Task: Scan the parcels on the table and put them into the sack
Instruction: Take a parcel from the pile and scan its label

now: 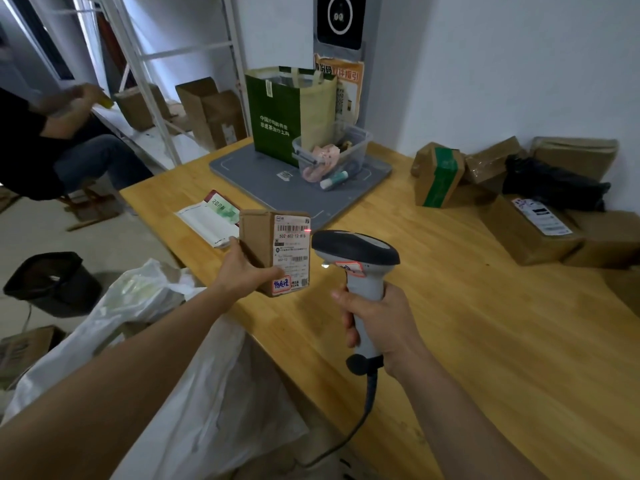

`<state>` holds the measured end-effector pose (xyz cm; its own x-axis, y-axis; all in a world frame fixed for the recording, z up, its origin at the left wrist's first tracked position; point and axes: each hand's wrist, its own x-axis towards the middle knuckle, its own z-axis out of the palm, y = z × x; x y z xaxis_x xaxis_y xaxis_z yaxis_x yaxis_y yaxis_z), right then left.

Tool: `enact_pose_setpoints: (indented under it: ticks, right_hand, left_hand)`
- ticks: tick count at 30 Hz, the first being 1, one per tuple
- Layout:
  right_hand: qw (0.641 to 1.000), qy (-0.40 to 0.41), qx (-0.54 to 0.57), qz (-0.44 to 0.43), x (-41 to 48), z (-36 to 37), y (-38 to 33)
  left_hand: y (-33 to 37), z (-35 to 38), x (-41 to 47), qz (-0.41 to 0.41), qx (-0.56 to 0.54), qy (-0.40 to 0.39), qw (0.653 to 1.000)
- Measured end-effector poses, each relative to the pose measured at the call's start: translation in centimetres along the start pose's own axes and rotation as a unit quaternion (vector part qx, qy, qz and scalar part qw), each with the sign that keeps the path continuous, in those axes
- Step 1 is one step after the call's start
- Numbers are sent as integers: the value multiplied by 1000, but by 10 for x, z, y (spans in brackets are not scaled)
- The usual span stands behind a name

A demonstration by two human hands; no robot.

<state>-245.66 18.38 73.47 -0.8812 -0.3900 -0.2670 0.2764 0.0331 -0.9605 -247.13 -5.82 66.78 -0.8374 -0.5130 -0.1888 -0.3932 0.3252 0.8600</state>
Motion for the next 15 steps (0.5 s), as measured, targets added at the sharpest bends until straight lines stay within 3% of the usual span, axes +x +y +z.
enact_pose_setpoints:
  ticks: [15]
  right_hand:
    - [1000, -18, -10, -5, 4, 3, -3]
  left_hand:
    - [-5, -6, 1, 3, -22, 2, 1000]
